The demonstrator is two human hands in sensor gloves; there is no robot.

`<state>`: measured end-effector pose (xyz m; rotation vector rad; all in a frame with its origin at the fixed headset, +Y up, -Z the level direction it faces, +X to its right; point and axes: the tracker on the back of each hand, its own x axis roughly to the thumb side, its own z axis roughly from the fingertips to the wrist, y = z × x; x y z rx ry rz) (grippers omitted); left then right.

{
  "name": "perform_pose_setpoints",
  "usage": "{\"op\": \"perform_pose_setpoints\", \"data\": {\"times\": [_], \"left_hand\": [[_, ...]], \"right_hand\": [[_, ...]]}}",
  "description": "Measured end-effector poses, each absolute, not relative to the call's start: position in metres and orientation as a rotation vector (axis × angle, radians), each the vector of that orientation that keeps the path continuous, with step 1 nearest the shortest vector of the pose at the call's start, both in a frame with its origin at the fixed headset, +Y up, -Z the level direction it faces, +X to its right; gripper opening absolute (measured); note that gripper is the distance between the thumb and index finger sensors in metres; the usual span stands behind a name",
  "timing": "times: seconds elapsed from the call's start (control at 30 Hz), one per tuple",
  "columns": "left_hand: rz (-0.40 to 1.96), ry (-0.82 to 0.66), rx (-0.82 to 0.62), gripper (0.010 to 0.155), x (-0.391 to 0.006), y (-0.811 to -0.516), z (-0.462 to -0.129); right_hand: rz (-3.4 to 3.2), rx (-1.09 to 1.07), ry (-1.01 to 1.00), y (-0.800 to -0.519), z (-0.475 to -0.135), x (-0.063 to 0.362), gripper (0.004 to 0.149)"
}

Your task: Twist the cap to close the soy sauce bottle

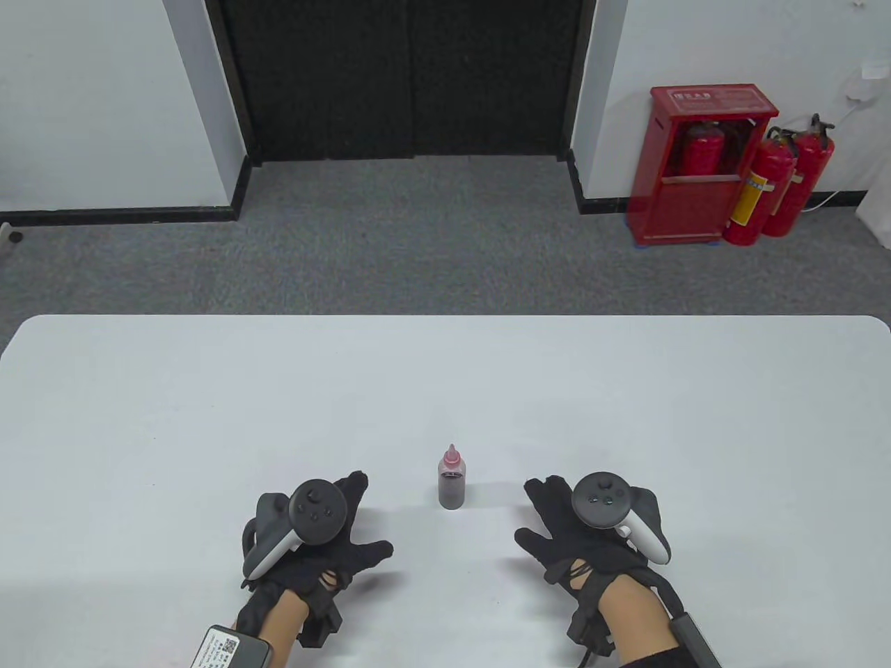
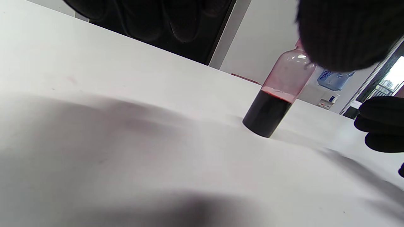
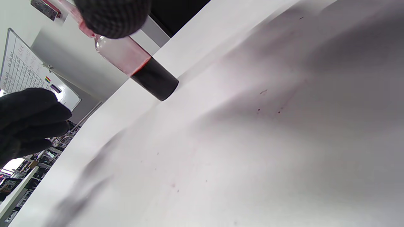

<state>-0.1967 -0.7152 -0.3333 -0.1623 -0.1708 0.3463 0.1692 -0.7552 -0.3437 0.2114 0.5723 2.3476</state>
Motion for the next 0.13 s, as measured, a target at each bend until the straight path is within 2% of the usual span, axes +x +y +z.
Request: {"op": "perform_pose_setpoints", "data": {"times": [0.13], "left_hand": [[0.340, -0.174, -0.176, 0.104, -0.1954, -0.7180, -0.3335]], "right_hand": [[2.350, 0.231, 0.569, -0.7526, -0.3428, 0.1674, 0.082]]}}
